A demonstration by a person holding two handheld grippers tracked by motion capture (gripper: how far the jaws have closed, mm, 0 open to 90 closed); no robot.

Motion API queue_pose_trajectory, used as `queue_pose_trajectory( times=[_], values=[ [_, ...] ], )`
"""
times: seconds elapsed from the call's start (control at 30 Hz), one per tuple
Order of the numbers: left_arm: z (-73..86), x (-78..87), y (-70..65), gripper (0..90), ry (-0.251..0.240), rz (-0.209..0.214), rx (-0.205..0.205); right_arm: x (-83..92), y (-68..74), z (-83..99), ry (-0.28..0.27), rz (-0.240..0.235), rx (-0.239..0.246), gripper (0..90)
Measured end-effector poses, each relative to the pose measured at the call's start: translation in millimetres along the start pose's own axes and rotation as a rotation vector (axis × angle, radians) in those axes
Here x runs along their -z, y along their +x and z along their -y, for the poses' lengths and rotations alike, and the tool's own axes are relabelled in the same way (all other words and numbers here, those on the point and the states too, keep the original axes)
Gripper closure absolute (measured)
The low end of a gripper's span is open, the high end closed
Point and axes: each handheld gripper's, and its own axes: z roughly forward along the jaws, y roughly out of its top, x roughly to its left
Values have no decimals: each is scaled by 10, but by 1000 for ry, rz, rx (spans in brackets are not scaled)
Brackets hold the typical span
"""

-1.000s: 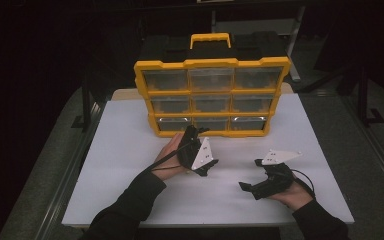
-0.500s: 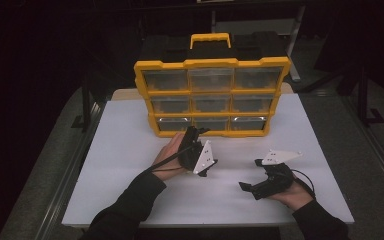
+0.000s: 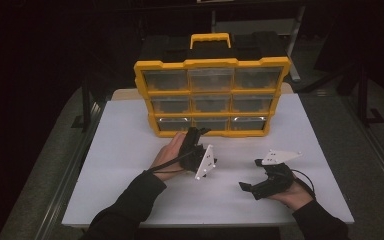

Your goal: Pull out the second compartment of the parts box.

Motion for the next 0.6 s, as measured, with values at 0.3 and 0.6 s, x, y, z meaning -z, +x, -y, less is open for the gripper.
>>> queue_pose_trajectory(
  times=[0.3, 0.6],
  values=[
    [-9, -2, -39, 8, 11, -29, -67, 0, 1, 0, 0, 0, 0, 0],
    [-12, -5, -75, 8, 32, -61, -146, 1, -1, 1, 0, 0, 2, 0]
  ],
)
